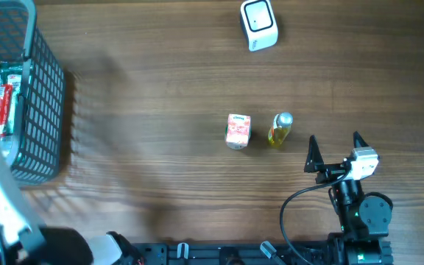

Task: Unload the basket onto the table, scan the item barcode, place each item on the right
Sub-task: 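Reach the left gripper into the basket and grasp the packets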

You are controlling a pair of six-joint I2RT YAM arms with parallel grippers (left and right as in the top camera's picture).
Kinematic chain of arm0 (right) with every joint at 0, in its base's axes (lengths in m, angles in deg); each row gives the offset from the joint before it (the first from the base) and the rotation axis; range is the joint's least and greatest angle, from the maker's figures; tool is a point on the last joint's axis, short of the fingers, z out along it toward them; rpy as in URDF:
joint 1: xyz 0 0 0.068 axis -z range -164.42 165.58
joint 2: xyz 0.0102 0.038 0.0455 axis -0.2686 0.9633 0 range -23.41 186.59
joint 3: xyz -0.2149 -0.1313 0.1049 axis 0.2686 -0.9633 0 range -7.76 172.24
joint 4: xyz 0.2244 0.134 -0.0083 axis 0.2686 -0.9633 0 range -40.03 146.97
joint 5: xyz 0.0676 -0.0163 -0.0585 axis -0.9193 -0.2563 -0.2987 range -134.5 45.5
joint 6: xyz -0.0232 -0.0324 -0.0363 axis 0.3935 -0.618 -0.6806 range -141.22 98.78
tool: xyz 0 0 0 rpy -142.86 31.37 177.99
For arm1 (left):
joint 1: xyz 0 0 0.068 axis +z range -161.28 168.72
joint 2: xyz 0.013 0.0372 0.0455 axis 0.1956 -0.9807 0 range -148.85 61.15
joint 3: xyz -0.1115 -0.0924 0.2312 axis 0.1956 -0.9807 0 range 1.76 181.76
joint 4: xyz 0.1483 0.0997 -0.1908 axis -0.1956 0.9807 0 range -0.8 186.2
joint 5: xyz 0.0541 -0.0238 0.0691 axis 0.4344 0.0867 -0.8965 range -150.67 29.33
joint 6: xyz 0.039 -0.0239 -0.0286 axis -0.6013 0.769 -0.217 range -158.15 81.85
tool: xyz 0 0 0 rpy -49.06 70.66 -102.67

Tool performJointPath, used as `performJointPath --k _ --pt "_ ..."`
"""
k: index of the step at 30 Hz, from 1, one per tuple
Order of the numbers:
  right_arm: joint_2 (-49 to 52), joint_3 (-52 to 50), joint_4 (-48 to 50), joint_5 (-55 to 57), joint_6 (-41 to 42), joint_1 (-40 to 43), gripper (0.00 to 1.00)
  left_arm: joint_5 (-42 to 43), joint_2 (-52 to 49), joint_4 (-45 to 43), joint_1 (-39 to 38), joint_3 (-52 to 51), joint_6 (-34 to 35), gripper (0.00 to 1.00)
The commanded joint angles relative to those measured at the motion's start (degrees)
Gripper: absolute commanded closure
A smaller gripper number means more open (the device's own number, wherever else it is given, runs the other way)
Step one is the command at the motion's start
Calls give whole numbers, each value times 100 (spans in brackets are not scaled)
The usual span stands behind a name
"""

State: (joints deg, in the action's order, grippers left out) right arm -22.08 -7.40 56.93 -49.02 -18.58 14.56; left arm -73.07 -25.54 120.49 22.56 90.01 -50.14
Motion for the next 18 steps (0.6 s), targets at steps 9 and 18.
performJointPath --k 9,18 --pt "-2 -7 22 -50 -76 9 0 1797 -2575 304 1032 22 -2159 0" --pt "-2 -7 22 -50 -79 9 0 1912 -3195 184 1032 7 -3434 0"
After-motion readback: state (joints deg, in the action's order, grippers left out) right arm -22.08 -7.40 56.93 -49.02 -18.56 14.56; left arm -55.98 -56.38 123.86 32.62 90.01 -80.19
